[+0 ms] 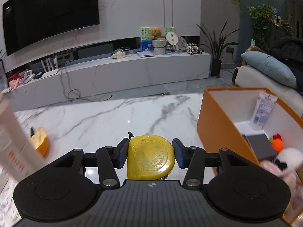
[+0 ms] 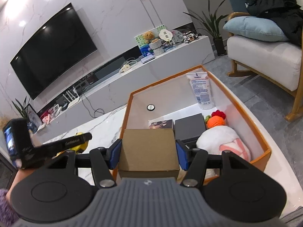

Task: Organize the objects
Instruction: 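Lower the brown box into the orange box and open the right gripper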

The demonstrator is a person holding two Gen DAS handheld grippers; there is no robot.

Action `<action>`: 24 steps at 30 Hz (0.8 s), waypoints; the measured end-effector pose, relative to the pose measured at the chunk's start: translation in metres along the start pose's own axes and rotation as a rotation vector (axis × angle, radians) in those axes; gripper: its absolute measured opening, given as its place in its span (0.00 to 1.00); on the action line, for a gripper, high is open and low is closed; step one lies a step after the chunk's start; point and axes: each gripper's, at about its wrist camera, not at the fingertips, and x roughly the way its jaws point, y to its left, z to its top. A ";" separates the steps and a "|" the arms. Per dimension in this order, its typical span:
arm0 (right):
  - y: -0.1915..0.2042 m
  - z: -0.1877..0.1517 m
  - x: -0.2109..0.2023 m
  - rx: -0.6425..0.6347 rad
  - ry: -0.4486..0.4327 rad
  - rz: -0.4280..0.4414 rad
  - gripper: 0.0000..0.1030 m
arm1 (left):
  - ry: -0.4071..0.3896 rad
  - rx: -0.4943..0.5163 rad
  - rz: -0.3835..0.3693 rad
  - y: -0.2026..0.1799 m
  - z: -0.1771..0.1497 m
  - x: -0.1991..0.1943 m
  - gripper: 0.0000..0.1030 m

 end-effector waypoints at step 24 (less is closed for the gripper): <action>0.012 0.024 0.043 -0.133 0.044 -0.055 0.59 | -0.064 -0.053 -0.025 0.034 -0.039 -0.002 0.56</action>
